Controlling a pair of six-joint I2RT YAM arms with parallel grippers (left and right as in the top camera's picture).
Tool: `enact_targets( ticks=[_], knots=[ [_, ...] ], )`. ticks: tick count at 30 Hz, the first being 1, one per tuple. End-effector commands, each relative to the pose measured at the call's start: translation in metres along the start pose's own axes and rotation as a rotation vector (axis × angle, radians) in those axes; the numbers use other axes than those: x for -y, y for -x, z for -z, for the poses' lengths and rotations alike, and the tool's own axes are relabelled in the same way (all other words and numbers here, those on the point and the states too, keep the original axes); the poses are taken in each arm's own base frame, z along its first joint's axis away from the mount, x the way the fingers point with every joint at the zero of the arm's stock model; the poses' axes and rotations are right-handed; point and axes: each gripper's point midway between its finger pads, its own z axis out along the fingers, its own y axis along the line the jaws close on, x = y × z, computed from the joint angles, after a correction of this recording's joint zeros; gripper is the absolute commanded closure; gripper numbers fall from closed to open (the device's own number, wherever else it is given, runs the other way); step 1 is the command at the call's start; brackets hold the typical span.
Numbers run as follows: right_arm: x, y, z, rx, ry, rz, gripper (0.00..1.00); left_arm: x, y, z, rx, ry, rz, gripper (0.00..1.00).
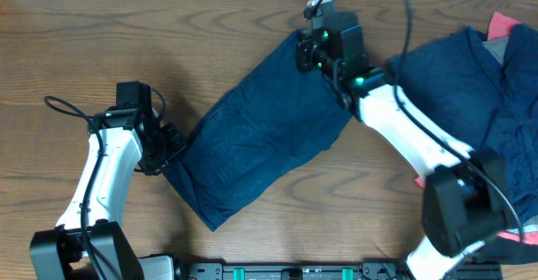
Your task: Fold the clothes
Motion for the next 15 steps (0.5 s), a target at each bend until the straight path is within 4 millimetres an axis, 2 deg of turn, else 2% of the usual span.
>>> enact_targets(
  ticks=[1,6,7,9,11,13,15],
  knots=[
    [0.015,-0.011,-0.017,-0.008,-0.042,0.009,0.99,0.002,0.005,0.005,0.018,-0.003,-0.007,0.94],
    [0.034,-0.036,-0.036,-0.056,-0.074,-0.036,0.99,0.004,0.009,0.005,0.036,-0.013,-0.011,0.94],
    [0.039,-0.041,-0.039,-0.066,-0.082,-0.049,0.89,0.006,0.012,0.005,0.046,-0.018,-0.013,0.94],
    [0.044,-0.044,-0.042,-0.070,-0.090,-0.060,0.61,0.009,0.016,0.005,0.066,-0.030,-0.018,0.94],
    [0.049,-0.042,-0.042,-0.061,-0.096,-0.064,0.48,0.011,0.021,0.006,0.086,-0.041,-0.022,0.92],
    [0.049,-0.032,-0.036,-0.039,-0.084,-0.066,0.32,0.014,0.026,0.006,0.104,-0.051,-0.026,0.84],
    [0.050,-0.015,-0.026,-0.006,-0.082,-0.068,0.28,0.015,0.028,0.007,0.112,-0.056,-0.023,0.70]
  ],
)
